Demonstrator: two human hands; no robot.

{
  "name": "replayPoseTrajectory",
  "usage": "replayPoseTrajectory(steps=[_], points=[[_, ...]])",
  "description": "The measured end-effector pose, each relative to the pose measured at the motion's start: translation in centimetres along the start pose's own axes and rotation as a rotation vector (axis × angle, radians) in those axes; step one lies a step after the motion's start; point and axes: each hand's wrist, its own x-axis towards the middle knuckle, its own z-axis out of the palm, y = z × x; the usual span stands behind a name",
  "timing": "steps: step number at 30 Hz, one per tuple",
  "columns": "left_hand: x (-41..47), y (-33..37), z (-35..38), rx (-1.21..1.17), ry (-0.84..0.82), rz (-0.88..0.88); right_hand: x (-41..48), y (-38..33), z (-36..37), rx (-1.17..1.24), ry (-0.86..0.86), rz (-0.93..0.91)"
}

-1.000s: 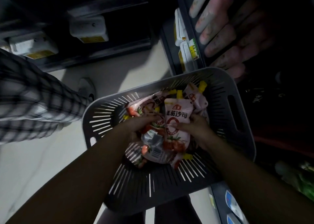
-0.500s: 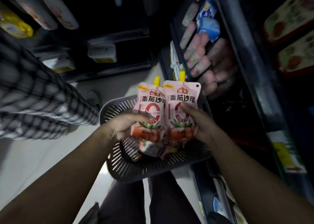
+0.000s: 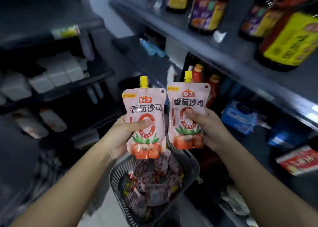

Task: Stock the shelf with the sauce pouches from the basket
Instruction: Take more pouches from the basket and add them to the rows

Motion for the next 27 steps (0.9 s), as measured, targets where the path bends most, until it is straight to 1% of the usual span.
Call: replayPoseTrajectory(steps=[3,5,7,10,13,15,19,22,27], points=[[-1.1,1.8,3.6,0.023,-0.136,0.021,-4.5,-2.8,0.0,0.008,0.070,-0.097],[-1.7,2.2,6.7,0.026,-0.219,0.002,-8.1,-4.5,-0.8,0.004,0.155,-0.175],[-1.9,2.5,9.2,0.005,-0.247,0.011,-10.6,-5.9,-1.6,0.019,0.228,-0.217],[-3.1,2.4,14.8,0.028,-0.360,-0.012,-16.2,-8.7,-4.0,0.055,0.374,-0.291],[-4.4,1.7,20.6,0.080,-0.450,0.002,-22.0,-11.4,-6.9,0.086,0.490,-0.351],[-5.5,0.9,24.7,0.084,-0.499,0.014,-25.9,-12.8,-8.7,0.098,0.540,-0.365],[-8.3,-1.5,32.9,0.108,-0.653,-0.011,-33.8,-14.1,-12.6,0.162,0.627,-0.433],[-10.4,-4.7,39.2,0.135,-0.712,-0.037,-40.4,-14.4,-16.1,0.142,0.699,-0.471],[-14.5,-10.4,49.5,0.175,-0.828,-0.092,-51.0,-14.5,-22.4,0.090,0.838,-0.481]])
